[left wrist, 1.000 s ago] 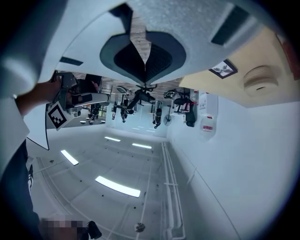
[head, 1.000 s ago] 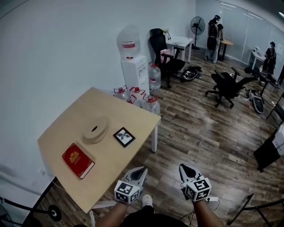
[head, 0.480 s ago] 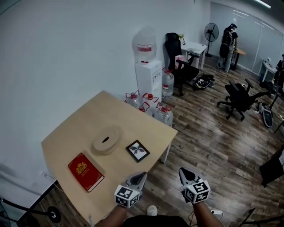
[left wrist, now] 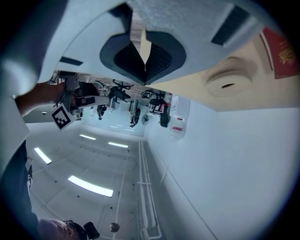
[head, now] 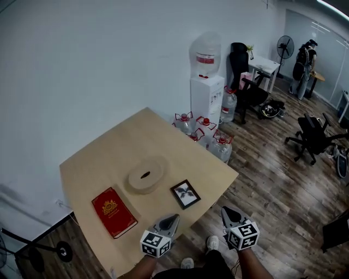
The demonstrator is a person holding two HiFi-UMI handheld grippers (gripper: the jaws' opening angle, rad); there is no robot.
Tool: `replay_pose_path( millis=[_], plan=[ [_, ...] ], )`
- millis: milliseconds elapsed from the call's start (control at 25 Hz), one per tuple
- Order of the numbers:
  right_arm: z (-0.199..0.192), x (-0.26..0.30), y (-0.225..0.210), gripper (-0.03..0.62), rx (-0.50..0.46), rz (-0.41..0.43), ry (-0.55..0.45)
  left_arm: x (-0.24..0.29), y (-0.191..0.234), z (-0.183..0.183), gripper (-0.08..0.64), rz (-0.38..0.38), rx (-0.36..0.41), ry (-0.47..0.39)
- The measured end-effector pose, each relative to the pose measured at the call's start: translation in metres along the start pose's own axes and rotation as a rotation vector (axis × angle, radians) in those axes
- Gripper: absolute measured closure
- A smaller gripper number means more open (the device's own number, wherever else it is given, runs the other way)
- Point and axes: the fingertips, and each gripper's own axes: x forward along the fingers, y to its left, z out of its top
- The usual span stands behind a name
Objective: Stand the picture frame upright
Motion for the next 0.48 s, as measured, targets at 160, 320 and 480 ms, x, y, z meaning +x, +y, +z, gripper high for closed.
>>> replay_pose_path(
  millis=[160, 320, 480],
  plan=[
    [0.008, 0.036, -0.011, 0.583, -0.007, 0.061, 0.019, 0.012, 0.022, 0.002, 0.557, 0.068, -0.014, 0.008],
    [0.017, 0.077, -0.021, 0.583, -0.033, 0.14, 0.048, 0.025, 0.042, 0.013, 0.557, 0.148, -0.034, -0.004],
    [0.025, 0.118, -0.015, 0.583, -0.083, 0.256, 0.08, 0.035, 0.063, 0.021, 0.557, 0.255, -0.06, -0.016]
  ],
)
